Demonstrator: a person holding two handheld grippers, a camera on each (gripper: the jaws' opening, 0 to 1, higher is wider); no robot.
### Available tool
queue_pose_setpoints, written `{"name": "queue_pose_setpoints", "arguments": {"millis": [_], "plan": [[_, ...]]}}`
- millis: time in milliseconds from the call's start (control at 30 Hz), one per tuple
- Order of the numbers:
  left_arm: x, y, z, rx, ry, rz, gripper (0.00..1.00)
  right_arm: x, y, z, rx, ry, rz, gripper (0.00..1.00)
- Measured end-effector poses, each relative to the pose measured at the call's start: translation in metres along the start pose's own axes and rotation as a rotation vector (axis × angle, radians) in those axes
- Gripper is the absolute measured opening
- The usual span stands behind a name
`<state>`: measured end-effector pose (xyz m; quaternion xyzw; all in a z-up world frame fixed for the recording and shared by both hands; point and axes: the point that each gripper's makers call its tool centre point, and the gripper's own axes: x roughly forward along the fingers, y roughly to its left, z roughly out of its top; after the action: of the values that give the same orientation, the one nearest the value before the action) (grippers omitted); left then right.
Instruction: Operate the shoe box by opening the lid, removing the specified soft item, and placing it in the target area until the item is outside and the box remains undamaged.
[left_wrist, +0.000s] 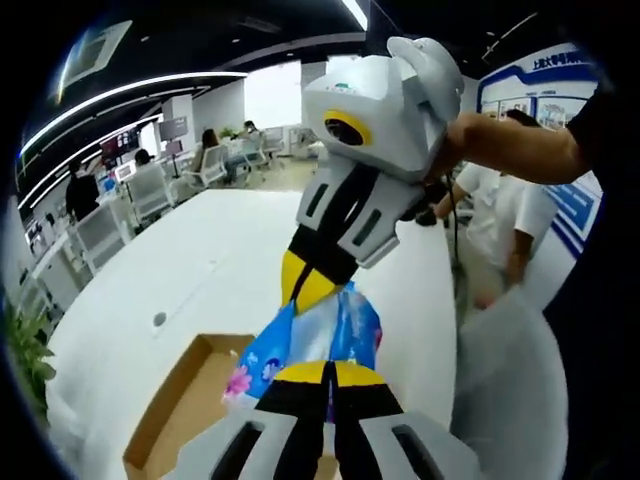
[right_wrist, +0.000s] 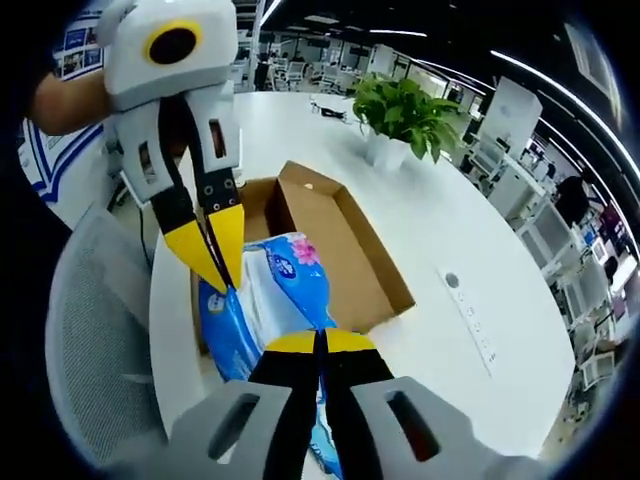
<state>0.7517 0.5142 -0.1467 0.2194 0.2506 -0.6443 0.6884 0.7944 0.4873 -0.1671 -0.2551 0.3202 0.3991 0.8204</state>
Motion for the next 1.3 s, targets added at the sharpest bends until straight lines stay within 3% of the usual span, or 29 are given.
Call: {"name": "queue_pose_setpoints", "arguments": {"millis": [667, 1300], "plan": [[0.052, -0.021, 0.032, 0.04, -0.005, -0.09, 0.0, -0.039, -0.016, -0.053, 0.032, 0.033, -0.014, 0.0], [0.105, -0.032, 0.058, 0.069, 0.01, -0.166, 0.0, -0.067, -0.047, -0.101, 0.051, 0.051, -0.01, 0.0]]}}
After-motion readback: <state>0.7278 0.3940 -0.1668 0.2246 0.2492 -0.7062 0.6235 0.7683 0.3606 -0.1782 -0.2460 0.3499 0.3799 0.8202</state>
